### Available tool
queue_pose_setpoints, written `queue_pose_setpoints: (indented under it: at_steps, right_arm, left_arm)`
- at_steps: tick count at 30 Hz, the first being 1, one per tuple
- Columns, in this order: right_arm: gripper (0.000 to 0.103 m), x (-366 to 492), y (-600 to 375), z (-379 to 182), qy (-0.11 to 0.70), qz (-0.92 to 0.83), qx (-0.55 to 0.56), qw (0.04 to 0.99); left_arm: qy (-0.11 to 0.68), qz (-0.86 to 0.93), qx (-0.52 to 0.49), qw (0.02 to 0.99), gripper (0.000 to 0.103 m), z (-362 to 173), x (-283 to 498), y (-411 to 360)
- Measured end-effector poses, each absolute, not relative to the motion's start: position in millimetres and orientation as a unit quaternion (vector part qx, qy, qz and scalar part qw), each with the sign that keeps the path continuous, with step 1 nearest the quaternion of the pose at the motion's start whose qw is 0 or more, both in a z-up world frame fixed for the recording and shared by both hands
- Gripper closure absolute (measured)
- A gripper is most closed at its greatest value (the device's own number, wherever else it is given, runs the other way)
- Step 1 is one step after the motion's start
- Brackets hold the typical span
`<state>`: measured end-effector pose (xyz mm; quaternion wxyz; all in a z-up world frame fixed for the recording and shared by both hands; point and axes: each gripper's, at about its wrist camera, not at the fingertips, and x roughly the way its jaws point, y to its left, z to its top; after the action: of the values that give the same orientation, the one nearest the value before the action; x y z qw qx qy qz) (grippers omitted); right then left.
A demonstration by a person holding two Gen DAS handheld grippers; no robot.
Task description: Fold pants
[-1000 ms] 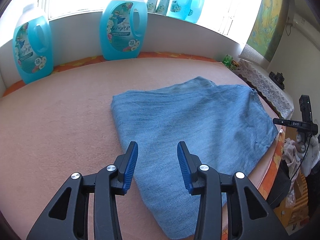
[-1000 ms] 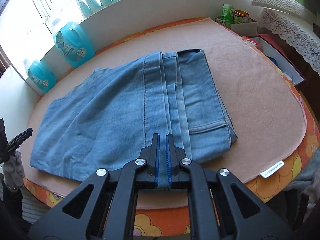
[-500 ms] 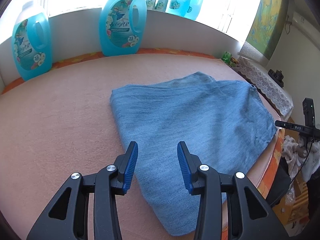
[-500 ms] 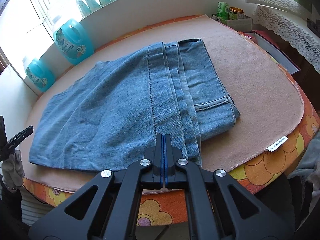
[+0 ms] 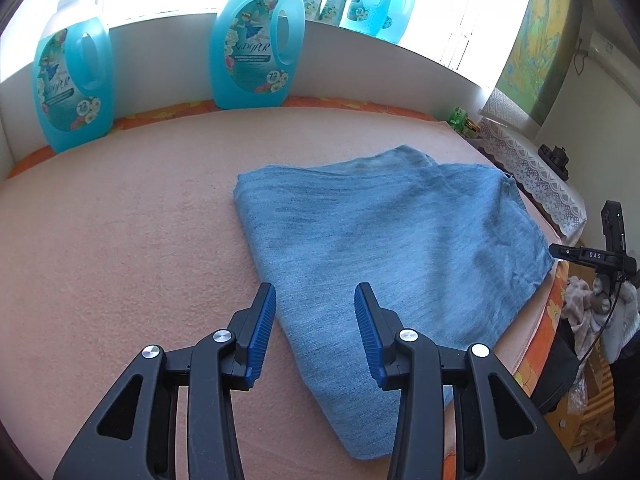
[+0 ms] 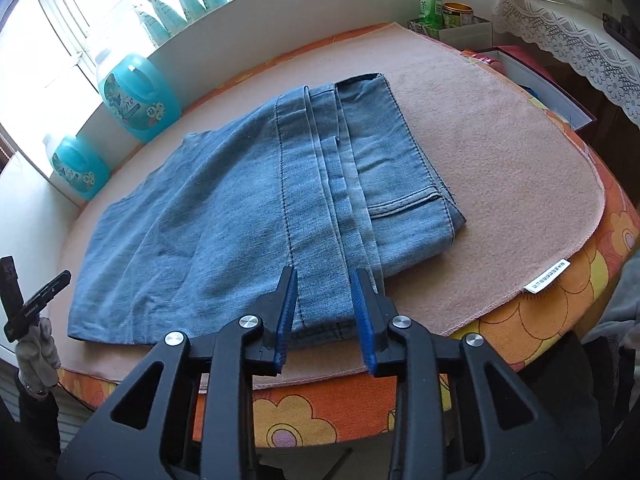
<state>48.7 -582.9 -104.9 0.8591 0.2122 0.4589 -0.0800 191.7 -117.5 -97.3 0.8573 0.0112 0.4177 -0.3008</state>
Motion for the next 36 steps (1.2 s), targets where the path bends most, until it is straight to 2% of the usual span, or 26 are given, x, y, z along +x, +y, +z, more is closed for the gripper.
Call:
queue_pose_setpoints:
  at_steps: [2,3,4,7,10,12,14,18,20,22,23,32,36]
  right_arm:
    - [0.081,48.0,-579.7,-108.2,0.458,-0.091,0.207,0.86]
    - [0.094,44.3,-578.5,-105.8,0.453,-0.092,0.204,0.863]
    - [0.097,38.1,-577.6,-100.4,0.442,-0.092,0.203,0.869]
    - [0.101,16.0,-578.4,-79.4,0.414,-0.113,0.183,0.885]
    - [0.102,11.1,-585.4,-82.3,0.428,-0.16,0.154,0.876]
    - [0.102,11.3,-593.7,-86.5,0.431,-0.154,0.185,0.87]
    - [0.102,12.0,-594.9,-82.1,0.419,-0.146,0.209,0.872]
    - [0.099,28.5,-564.9,-64.0,0.411,-0.113,0.167,0.889]
    - [0.092,40.2,-546.3,-54.3,0.404,-0.088,0.157,0.897]
    - [0.072,53.8,-525.7,-43.9,0.392,-0.054,0.146,0.907]
    - [0.07,61.7,-515.0,-39.9,0.389,-0.032,0.142,0.91]
    - [0.07,138.6,-372.4,-40.2,0.429,0.134,0.048,0.892]
    - [0.07,178.1,-328.2,-50.4,0.455,0.18,0.043,0.871]
  left_arm:
    - [0.417,-0.299,0.01,0.858,0.064,-96.9,191.7,-116.1]
    - [0.417,-0.298,0.011,0.858,0.064,-97.0,191.5,-115.6]
    - [0.418,-0.297,0.012,0.858,0.064,-97.1,191.5,-114.9]
    - [0.422,-0.294,0.013,0.858,0.064,-99.2,192.5,-112.1]
    - [0.426,-0.292,0.011,0.856,0.064,-101.3,194.5,-109.5]
    - [0.43,-0.29,0.008,0.855,0.062,-102.8,194.5,-108.6]
    - [0.435,-0.289,0.003,0.853,0.054,-103.6,192.5,-106.7]
    - [0.438,-0.281,-0.002,0.854,0.054,-105.1,184.7,-102.4]
    - [0.447,-0.279,-0.006,0.85,0.054,-110.0,181.7,-102.2]
    - [0.458,-0.278,-0.006,0.845,0.054,-116.4,178.2,-103.9]
    - [0.462,-0.277,-0.004,0.843,0.054,-119.5,176.2,-105.1]
    - [0.441,-0.263,0.041,0.857,0.05,-132.2,160.3,-105.5]
    - [0.44,-0.261,0.038,0.858,0.051,-133.3,155.4,-105.5]
